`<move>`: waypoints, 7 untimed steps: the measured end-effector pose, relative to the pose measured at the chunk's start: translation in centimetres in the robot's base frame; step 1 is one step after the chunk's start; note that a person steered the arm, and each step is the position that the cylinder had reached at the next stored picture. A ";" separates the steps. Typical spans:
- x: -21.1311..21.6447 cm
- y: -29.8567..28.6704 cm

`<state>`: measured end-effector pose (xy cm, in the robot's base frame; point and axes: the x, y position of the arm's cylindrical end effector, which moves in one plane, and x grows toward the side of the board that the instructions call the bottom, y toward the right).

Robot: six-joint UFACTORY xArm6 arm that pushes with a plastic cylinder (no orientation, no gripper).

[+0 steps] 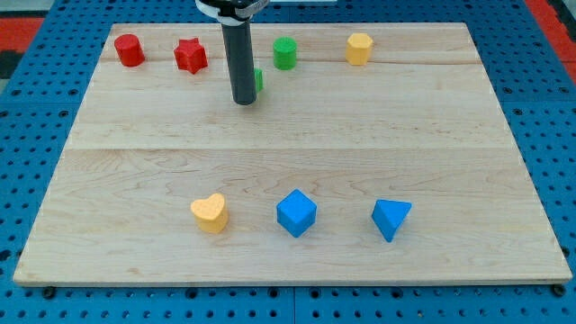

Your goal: Place the blue triangle to the bottom of the green star

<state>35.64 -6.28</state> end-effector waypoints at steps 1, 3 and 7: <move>4.8 2.7; 15.5 22.6; 20.7 20.5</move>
<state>56.35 14.18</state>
